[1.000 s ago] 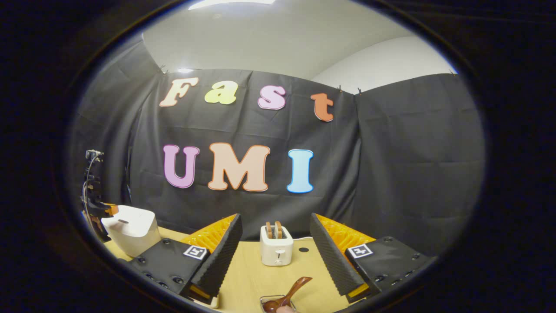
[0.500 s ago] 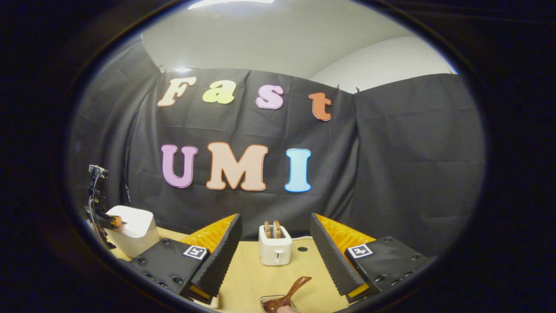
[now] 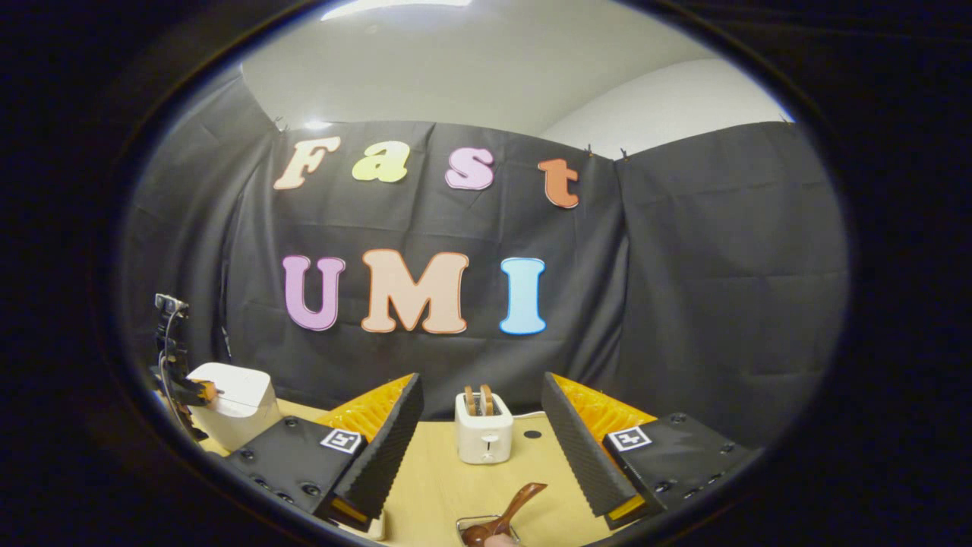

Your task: Close the left gripper, press the button to open the rice cooker; take a wooden spoon from the chopstick holder with the right hand, scoop a spoonful of rice and pour it into the rice cooker, then put the wooden spoon back into the chopstick holder.

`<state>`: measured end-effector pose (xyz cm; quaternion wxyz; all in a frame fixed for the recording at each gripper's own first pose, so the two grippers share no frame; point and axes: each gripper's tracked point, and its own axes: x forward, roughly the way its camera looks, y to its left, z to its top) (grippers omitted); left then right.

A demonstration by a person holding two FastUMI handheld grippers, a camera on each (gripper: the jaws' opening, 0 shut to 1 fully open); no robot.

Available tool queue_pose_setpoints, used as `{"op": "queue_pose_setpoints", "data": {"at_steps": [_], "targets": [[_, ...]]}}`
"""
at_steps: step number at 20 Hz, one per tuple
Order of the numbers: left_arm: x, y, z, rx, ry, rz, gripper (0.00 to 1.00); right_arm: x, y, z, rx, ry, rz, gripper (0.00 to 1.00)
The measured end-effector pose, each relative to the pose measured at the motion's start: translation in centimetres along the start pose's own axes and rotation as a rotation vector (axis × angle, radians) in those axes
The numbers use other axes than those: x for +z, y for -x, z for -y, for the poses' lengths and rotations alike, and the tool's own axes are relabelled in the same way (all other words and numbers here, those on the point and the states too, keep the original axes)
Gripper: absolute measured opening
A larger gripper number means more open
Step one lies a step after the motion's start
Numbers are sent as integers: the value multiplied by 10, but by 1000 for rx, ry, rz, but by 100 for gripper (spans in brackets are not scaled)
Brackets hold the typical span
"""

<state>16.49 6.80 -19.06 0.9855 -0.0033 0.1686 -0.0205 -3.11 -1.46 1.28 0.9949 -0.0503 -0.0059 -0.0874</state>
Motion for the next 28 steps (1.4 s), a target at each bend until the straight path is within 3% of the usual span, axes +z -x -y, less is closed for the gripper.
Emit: {"op": "queue_pose_setpoints", "data": {"at_steps": [3, 5, 7, 8, 9, 12, 14, 20, 28], "targets": [[30, 16, 3, 0, 4, 86, 0, 2, -4, 3, 8, -16, 7, 100], [45, 24, 8, -10, -16, 118, 8, 3, -6, 5, 17, -22, 13, 100], [58, 36, 11, -9, -51, 148, 32, 7, -11, 8, 24, -25, 25, 100], [68, 44, 13, -10, -60, 169, 41, 7, -13, 10, 26, -30, 30, 100], [79, 50, 16, -19, -64, 191, 42, 7, -14, 13, 28, -33, 32, 100], [107, 79, 29, -35, -71, 259, 76, 4, -21, 22, 27, -45, 29, 100], [122, 99, 38, -40, -60, 299, 90, 1, -25, 31, 26, -50, 24, 100], [141, 156, 60, -30, -14, 342, 92, -21, -39, 60, 46, -59, -17, 100], [152, 199, 87, -44, 4, 376, 94, -93, -52, 76, 82, -99, -182, 100]]}}
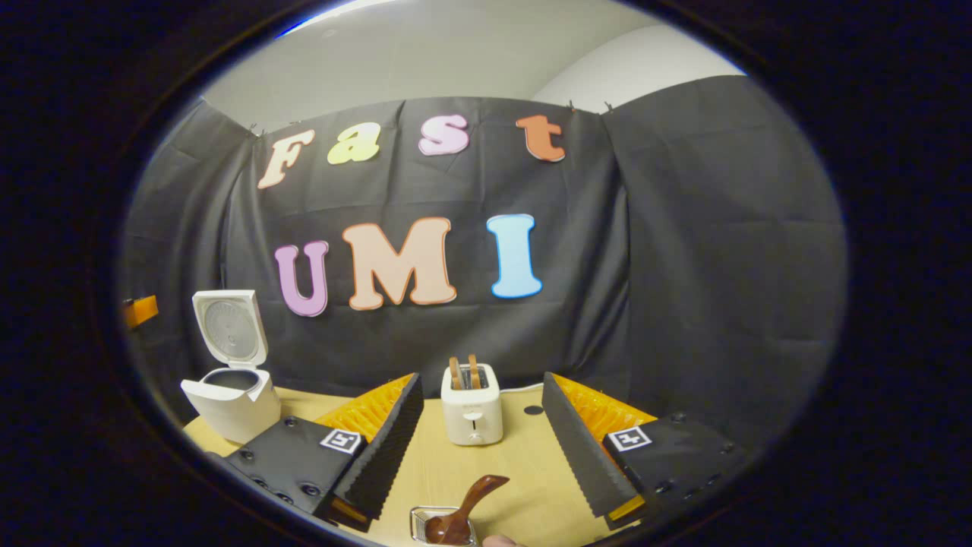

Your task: Close the left gripper, press the button to open the rice cooker; take a wooden spoon from the chopstick holder with the right hand, scoop a spoonful of rice and pour it into the rice cooker, then put the wooden spoon back into the chopstick holder.

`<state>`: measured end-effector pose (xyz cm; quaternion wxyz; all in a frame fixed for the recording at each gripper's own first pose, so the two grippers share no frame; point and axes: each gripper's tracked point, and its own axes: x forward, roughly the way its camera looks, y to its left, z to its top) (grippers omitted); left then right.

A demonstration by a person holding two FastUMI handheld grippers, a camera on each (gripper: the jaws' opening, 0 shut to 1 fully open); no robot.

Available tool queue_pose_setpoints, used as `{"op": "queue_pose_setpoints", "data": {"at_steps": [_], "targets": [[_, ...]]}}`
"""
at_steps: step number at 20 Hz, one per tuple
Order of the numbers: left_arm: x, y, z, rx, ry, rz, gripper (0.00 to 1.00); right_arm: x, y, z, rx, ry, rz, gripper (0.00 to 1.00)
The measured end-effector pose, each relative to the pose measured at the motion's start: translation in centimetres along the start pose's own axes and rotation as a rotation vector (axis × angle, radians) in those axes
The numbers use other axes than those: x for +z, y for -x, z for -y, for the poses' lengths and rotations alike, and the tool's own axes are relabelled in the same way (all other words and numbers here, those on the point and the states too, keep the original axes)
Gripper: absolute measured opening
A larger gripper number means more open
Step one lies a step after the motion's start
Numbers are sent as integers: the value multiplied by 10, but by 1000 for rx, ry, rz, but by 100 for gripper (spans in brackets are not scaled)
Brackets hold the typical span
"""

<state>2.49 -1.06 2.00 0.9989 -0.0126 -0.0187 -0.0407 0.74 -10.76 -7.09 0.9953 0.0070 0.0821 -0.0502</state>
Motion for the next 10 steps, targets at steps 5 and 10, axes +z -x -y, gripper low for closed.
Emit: {"op": "queue_pose_setpoints", "data": {"at_steps": [5, 10], "targets": [[10, 12, 9, -3, -19, 19, 94, -54, -10, -1, 42, 14, -121, 100], [19, 18, 11, 8, -15, 30, 94, -106, -18, 6, 45, 16, -234, 100]]}}
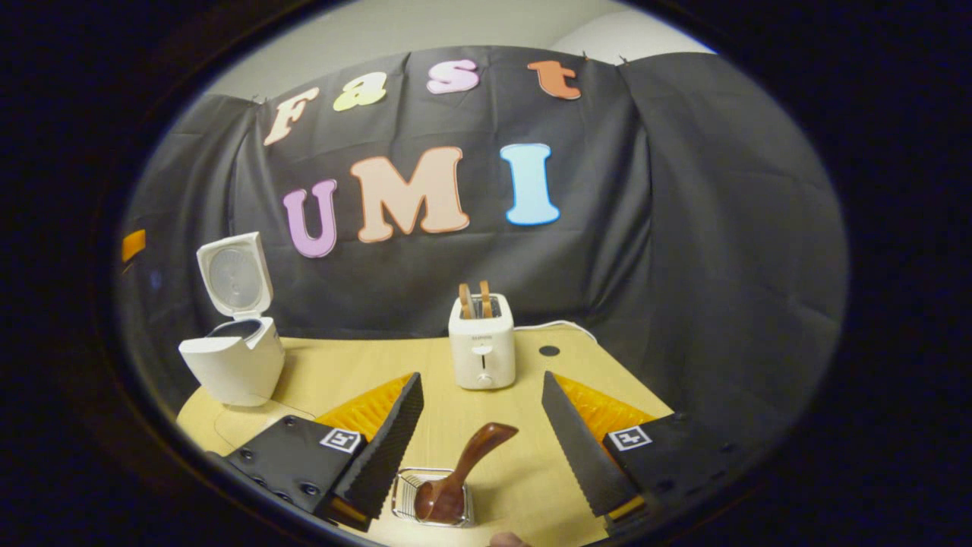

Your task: Close the left gripper, press the button to open the rice cooker; take a wooden spoon from the chopstick holder with the right hand, scoop a spoonful of rice and pour it into the rice cooker, then put the wooden spoon back into the chopstick holder.

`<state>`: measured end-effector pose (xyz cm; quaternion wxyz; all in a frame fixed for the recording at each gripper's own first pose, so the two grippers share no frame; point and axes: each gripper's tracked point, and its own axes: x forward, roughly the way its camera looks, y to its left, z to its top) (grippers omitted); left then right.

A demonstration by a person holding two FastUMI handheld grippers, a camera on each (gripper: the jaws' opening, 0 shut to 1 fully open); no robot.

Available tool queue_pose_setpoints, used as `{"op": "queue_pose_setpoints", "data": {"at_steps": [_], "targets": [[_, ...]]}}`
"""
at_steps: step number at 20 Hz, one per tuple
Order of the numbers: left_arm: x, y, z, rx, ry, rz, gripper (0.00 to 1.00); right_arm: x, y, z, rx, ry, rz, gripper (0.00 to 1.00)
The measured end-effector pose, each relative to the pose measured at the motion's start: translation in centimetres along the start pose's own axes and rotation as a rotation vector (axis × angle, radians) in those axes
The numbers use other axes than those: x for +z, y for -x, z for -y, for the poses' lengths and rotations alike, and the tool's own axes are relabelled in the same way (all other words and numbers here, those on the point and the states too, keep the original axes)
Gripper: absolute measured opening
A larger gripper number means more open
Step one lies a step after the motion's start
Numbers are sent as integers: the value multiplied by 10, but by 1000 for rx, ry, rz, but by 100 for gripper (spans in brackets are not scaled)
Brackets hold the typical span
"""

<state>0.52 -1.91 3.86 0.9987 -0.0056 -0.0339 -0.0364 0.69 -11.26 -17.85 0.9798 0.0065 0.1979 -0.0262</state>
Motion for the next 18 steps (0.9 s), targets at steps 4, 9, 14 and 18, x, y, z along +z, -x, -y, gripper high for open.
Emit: {"op": "queue_pose_setpoints", "data": {"at_steps": [4, 9, 14, 18], "targets": [[4, 4, 1, 13, -12, 4, 93, -38, -15, 7, -8, -24, -109, 100], [1, 5, 3, 13, -36, -9, 93, -83, -29, -2, 26, -79, -234, 100], [-2, 5, 1, 12, -45, -24, 93, -107, -39, -15, 51, -114, -312, 100], [0, 6, -5, 27, -50, -20, 94, -119, -43, -26, 72, -123, -362, 77]]}}
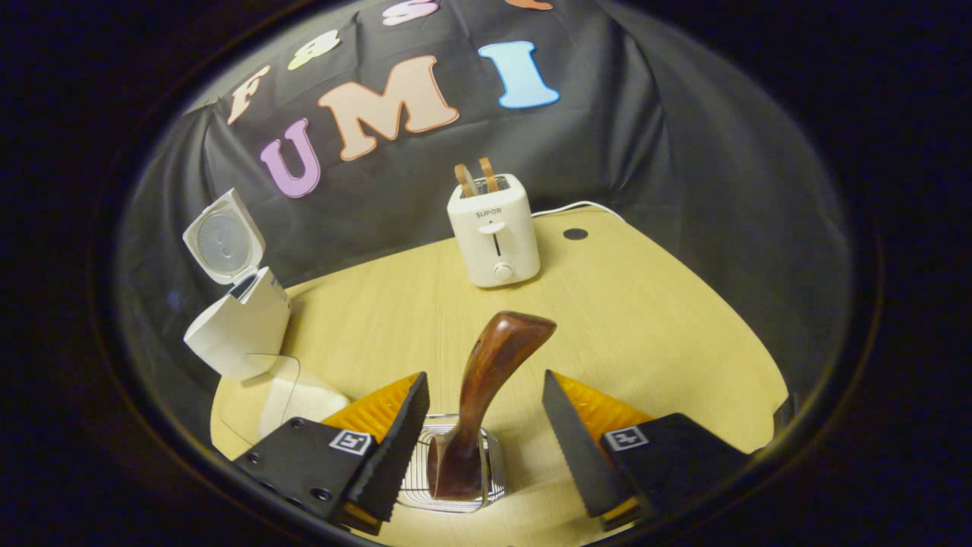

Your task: Close the left gripper, press the button to open the rice cooker; take a wooden spoon from the chopstick holder with the right hand, scoop a spoonful of rice and pour it into the rice cooker, then put the wooden spoon back into the chopstick holder.

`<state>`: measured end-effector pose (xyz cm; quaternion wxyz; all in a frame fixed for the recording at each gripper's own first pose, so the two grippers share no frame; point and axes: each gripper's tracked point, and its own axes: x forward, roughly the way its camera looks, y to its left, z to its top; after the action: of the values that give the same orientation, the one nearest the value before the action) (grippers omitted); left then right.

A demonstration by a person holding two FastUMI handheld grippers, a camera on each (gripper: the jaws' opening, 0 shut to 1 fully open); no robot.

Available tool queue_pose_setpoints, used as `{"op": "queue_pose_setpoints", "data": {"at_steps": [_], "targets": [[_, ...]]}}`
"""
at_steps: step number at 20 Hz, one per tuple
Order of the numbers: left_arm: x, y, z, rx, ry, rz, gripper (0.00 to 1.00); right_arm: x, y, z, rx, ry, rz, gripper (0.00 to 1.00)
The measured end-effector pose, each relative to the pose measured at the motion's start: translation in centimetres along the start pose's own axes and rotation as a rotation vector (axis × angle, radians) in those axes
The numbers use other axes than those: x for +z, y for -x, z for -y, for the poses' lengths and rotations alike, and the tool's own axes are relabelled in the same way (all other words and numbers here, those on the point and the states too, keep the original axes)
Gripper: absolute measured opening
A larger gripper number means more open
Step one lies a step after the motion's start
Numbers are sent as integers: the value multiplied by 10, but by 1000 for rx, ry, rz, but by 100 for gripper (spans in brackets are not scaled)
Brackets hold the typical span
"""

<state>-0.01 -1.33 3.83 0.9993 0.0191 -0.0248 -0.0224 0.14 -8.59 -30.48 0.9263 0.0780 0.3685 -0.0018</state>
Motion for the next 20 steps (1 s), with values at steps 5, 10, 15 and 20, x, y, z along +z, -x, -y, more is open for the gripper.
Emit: {"op": "queue_pose_setpoints", "data": {"at_steps": [5, 10, 15, 20], "targets": [[-4, -1, -5, 14, 4, -12, 94, -10, -2, -9, 16, 11, -40, 39], [-6, -3, -6, 12, 10, -16, 94, -9, 1, -18, 45, -38, -49, 22], [-4, -5, -1, -9, 15, -8, 94, 8, 23, -32, 57, 49, 41, 14], [-1, -8, 6, -36, 34, 6, 94, 35, 45, -41, 58, 75, 106, 16]]}}
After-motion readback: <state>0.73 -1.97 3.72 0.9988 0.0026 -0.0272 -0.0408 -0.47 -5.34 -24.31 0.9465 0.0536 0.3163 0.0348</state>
